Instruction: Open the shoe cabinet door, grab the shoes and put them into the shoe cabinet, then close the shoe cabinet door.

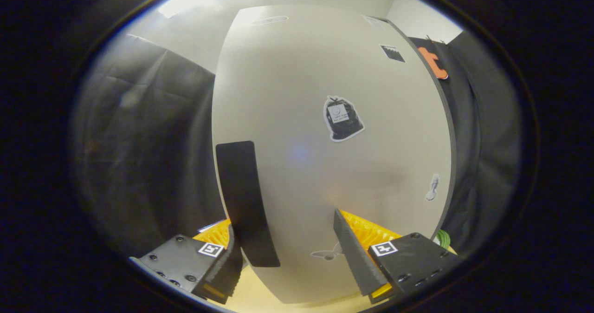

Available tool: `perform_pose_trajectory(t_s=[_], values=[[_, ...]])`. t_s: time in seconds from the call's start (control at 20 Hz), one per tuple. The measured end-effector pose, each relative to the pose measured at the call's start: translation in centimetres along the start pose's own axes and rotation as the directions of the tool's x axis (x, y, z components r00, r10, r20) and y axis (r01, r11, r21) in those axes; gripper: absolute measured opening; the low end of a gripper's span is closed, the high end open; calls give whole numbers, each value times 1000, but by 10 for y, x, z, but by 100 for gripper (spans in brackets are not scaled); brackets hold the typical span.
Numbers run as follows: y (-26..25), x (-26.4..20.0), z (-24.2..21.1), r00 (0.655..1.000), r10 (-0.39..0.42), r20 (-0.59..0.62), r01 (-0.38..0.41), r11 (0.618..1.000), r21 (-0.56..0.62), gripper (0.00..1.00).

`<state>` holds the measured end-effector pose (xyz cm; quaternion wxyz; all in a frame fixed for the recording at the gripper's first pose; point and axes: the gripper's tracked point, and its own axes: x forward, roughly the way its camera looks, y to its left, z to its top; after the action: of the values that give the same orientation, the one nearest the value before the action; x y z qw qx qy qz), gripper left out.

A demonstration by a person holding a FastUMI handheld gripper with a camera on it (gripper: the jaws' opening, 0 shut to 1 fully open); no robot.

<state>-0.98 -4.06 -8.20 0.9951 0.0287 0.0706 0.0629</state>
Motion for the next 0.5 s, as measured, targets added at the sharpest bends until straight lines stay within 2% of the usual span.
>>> perform_pose_trajectory(t_s=[0.5], values=[[2, 8, -2, 999, -42, 14, 42, 999, -12, 100]])
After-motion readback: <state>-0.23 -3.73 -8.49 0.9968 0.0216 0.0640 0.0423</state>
